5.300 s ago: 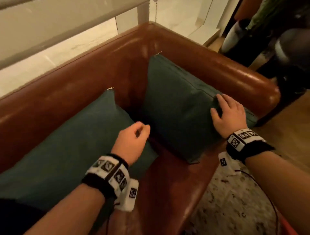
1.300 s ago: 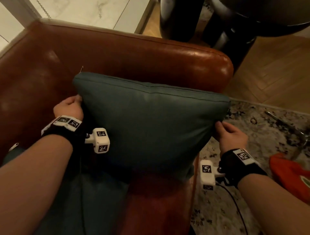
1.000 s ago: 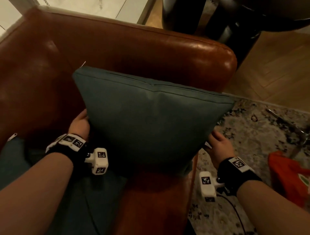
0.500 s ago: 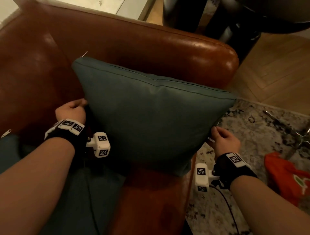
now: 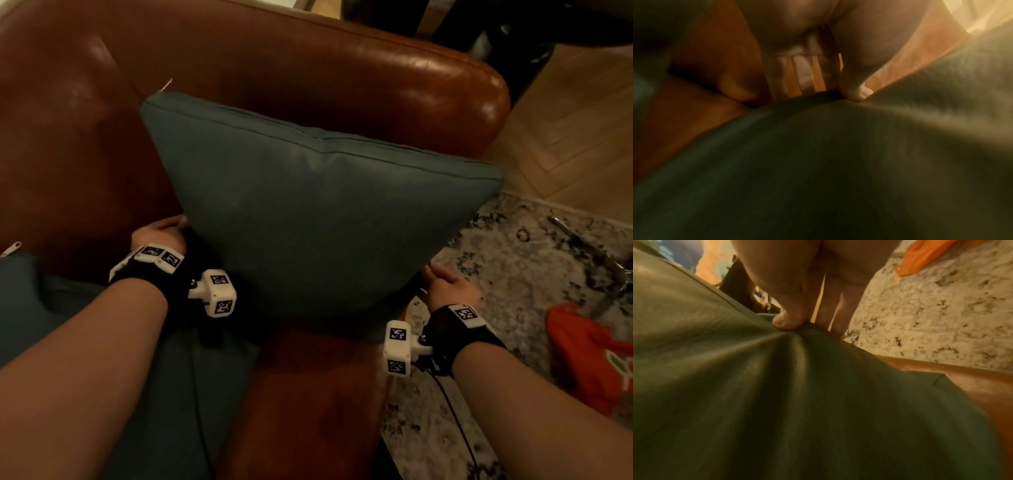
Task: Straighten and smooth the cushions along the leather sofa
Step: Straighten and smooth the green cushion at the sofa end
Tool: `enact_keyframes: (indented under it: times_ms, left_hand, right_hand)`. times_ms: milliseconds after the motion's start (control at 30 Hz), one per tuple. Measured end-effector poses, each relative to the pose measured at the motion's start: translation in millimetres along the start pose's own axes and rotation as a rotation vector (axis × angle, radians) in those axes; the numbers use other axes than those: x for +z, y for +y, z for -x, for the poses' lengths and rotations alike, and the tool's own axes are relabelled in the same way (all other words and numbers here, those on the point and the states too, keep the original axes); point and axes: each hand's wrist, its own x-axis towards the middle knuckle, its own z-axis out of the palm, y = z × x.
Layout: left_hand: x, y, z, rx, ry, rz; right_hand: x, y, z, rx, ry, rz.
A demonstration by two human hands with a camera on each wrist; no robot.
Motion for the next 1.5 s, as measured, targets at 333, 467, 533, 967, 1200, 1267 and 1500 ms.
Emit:
enact_keyframes:
  times_ms: [333, 467, 533, 967, 1200, 1267, 1500]
  left_hand:
    - [-1.9, -8.9, 6.8, 0.012, -0.091, -0.774]
    - [-5.8, -8.8, 8.4, 0.167, -0.142, -1.103]
    - [-6.6, -3.6, 8.1, 0.17, -0.129, -1.122]
    - [19.4, 104.6, 112.6, 1.23, 0.126, -0.469]
    - [95.2, 59.1, 146.5, 1.326, -0.28, -1.322]
    - [88.8, 57.6, 133.6, 1.373, -0.253, -1.355]
    - [28.5, 90.9, 60.2, 1.285, -0.104, -1.382]
  right_hand:
    - [-2.9, 50.1, 20.7, 0.316, -0.249, 0.166]
    - [-1.3, 51.4, 12.9, 0.283, -0.112, 0.253]
    - [-7.6, 47.7, 3.8, 0.282, -0.07, 0.236]
    - [-36.7, -152.3, 48.0, -0.901, 0.117, 0.257]
    - [66.2, -155.6, 97.2, -1.13, -0.291, 1.146]
    - [71.3, -144.3, 89.4, -1.151, -0.285, 1.275]
    - [31.0, -145.5, 52.3, -1.169, -0.246, 1.354]
